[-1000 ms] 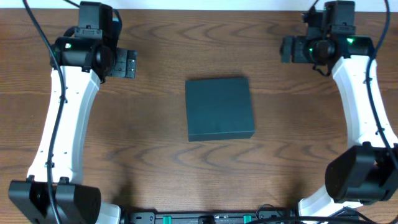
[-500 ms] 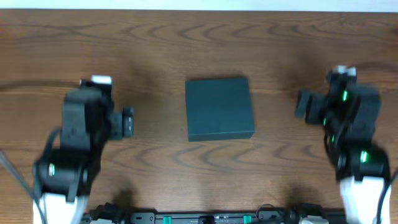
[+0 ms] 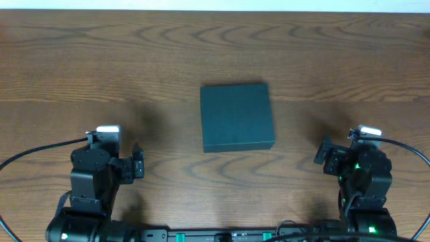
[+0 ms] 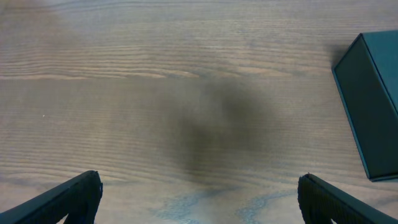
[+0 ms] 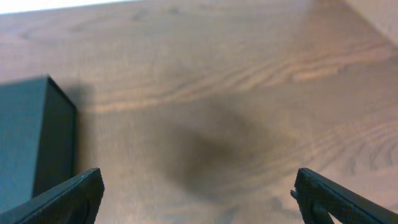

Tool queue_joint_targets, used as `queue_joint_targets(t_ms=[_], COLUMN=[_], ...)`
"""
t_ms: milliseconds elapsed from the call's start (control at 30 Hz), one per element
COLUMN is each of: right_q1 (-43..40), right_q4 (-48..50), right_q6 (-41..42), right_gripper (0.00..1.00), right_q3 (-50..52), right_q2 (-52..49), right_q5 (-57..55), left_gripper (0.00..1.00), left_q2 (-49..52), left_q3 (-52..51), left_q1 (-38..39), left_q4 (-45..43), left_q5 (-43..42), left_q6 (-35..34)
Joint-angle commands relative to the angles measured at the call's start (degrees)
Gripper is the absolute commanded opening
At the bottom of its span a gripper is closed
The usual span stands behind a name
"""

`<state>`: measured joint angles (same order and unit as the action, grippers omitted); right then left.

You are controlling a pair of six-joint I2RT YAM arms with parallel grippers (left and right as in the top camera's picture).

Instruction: Pack container

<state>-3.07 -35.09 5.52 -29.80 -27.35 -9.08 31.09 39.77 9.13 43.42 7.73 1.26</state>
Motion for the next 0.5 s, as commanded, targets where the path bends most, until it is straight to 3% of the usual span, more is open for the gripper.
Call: queue_joint_targets(t_ms=[0, 467], right_q1=[0.5, 0.5], right_q4=[-1.8, -12.7], right_q6=[0.9, 0.9], right_gripper=[0.99, 0.99], right_q3=[0.3, 0.3], right_q2=[0.2, 0.2], right_q5=[-1.0, -1.0], left_gripper=[0.98, 0.99], left_q2=[0.4, 0.4], left_q3=[0.1, 0.1], left_q1=[0.2, 0.2], left_q4=[-0.2, -0.2], left_q5=[0.5, 0.5], left_q6=[-0.7, -0.7])
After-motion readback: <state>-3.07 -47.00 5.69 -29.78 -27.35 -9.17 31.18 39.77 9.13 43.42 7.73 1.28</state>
